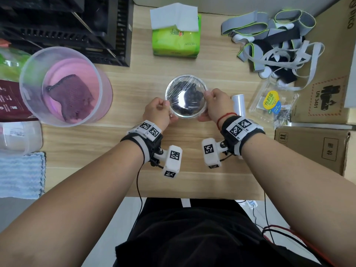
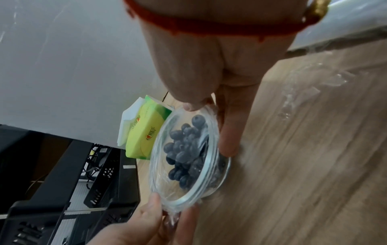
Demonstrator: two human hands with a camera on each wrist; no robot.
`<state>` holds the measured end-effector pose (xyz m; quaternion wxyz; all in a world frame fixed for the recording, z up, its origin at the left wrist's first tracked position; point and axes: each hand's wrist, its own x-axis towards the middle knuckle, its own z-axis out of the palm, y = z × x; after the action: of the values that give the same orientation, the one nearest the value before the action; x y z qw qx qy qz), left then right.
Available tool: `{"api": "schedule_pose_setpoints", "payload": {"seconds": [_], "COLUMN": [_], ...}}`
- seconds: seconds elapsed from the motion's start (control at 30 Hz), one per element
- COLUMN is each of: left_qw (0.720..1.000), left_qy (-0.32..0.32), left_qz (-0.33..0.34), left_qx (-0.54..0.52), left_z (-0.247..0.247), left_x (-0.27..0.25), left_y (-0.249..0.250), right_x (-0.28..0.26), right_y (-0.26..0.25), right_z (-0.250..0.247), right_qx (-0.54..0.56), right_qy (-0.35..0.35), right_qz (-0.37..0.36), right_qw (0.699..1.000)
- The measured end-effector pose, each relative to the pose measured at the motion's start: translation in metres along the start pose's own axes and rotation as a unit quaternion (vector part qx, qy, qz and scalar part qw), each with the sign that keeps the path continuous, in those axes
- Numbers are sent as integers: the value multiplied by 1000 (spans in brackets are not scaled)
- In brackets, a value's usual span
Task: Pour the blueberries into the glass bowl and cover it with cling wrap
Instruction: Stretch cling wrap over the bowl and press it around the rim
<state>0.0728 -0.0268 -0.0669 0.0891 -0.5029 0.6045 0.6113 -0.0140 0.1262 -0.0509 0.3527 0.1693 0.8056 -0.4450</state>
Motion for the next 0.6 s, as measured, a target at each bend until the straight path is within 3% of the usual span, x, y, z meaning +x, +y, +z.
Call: {"api": "schedule_pose_setpoints", "payload": {"seconds": [0.17, 0.27, 0.4, 0.5, 0.6], "left_qw": [1000, 999, 999, 999, 987], "left_qy": [-14, -33, -40, -37, -13], "left_qz": [1, -9, -11, 22, 98], "left_qx": [9, 3, -7, 29, 124], "left_z": [1, -2, -1, -4, -10], "left_x": [-1, 1, -1, -3, -3], "left_y": [2, 2, 5, 6, 9], "right_x": [-7, -12, -20, -16, -8], "right_y": [-5, -2, 14, 26, 26], "right_z": [1, -1, -6, -10, -10], "right_qx": [2, 59, 13, 40, 39], "right_qy": [-56, -99, -136, -142, -95], "right_qz": [55, 75, -24, -26, -22], "right_qw": [997, 990, 990, 989, 994]}}
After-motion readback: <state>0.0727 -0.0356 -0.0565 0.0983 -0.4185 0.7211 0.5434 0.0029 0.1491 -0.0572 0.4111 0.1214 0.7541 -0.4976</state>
